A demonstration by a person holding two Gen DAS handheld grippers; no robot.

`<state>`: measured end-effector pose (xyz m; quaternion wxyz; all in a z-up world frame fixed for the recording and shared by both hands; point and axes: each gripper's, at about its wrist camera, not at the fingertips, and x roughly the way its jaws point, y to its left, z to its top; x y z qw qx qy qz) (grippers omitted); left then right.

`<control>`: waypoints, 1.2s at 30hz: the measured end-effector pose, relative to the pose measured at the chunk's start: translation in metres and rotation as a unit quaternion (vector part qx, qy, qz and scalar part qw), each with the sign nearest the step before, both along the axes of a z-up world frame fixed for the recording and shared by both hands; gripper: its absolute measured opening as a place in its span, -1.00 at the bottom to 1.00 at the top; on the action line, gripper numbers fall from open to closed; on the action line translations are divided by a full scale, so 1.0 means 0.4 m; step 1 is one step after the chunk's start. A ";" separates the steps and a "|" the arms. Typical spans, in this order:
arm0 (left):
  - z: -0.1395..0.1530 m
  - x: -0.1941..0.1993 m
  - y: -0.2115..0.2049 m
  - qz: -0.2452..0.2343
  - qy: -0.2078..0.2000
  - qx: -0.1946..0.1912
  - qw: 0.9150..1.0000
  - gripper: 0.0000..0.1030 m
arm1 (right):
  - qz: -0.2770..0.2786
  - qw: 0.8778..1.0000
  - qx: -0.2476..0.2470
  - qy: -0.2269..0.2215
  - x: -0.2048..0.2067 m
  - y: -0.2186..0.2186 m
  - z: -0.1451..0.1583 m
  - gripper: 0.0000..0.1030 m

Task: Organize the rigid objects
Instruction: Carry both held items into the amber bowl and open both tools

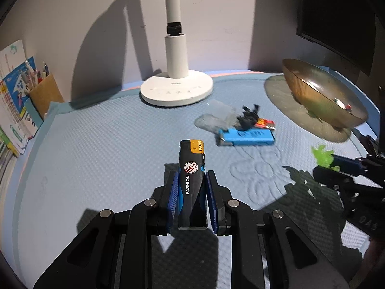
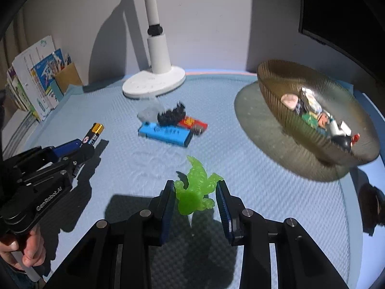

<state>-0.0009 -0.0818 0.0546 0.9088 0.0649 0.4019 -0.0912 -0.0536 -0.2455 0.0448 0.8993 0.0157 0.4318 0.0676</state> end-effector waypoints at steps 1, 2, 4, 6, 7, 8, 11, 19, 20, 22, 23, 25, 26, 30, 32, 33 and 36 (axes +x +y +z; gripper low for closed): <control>-0.004 -0.005 -0.003 -0.001 0.001 0.000 1.000 -0.61 | -0.001 1.000 -0.001 0.003 -0.004 0.001 -0.008 -0.35; -0.010 -0.011 -0.008 -0.001 0.003 0.000 1.000 -0.61 | -0.004 1.000 -0.002 0.005 -0.008 0.001 -0.019 -0.35; -0.021 -0.020 -0.012 -0.003 0.006 -0.002 1.000 -0.61 | -0.008 1.000 -0.009 0.004 -0.012 -0.001 -0.036 -0.35; -0.033 -0.025 -0.017 -0.004 0.009 -0.002 1.000 -0.61 | -0.012 1.000 -0.013 0.015 -0.013 -0.006 -0.055 -0.35; -0.038 -0.025 -0.018 -0.004 0.011 -0.002 1.000 -0.61 | -0.013 1.000 -0.008 0.021 -0.013 -0.010 -0.065 -0.35; -0.044 -0.025 -0.019 -0.004 0.013 -0.001 1.000 -0.61 | -0.015 1.000 -0.005 0.024 -0.012 -0.013 -0.069 -0.35; -0.049 -0.025 -0.020 -0.006 0.015 0.000 1.000 -0.61 | -0.015 1.000 0.004 0.022 -0.017 -0.019 -0.070 -0.17; -0.046 -0.030 -0.019 -0.011 0.012 -0.007 1.000 -0.61 | -0.024 0.999 -0.020 0.021 -0.012 0.006 -0.073 -0.10; -0.046 -0.029 -0.019 -0.012 0.012 -0.008 1.000 -0.61 | -0.026 0.999 -0.025 0.019 -0.011 0.009 -0.073 -0.18; -0.046 -0.030 -0.019 -0.014 0.012 -0.009 1.000 -0.61 | -0.028 0.999 -0.036 0.016 -0.011 0.015 -0.071 -0.41; -0.045 -0.030 -0.019 -0.014 0.012 -0.009 1.000 -0.61 | -0.027 0.999 -0.036 0.015 -0.012 0.018 -0.069 -0.41; -0.044 -0.030 -0.019 -0.015 0.011 -0.008 1.000 -0.61 | -0.029 0.999 -0.030 0.011 -0.016 0.016 -0.063 -0.41; -0.044 -0.031 -0.019 -0.016 0.010 -0.007 1.000 -0.61 | -0.030 0.999 -0.024 0.010 -0.019 0.013 -0.058 -0.41; -0.043 -0.031 -0.021 -0.014 0.007 -0.001 1.000 -0.61 | -0.037 0.999 -0.019 -0.004 -0.032 0.002 -0.030 -0.41; -0.040 -0.034 -0.024 -0.014 0.005 0.003 1.000 -0.61 | -0.041 0.999 -0.017 -0.014 -0.039 -0.007 -0.009 -0.41; -0.037 -0.036 -0.026 -0.014 0.004 0.004 1.000 -0.61 | -0.043 0.999 -0.016 -0.017 -0.042 -0.010 -0.001 -0.41; -0.021 -0.041 -0.034 -0.016 0.000 0.003 1.000 -0.61 | -0.052 0.998 -0.023 -0.023 -0.049 -0.024 0.025 -0.41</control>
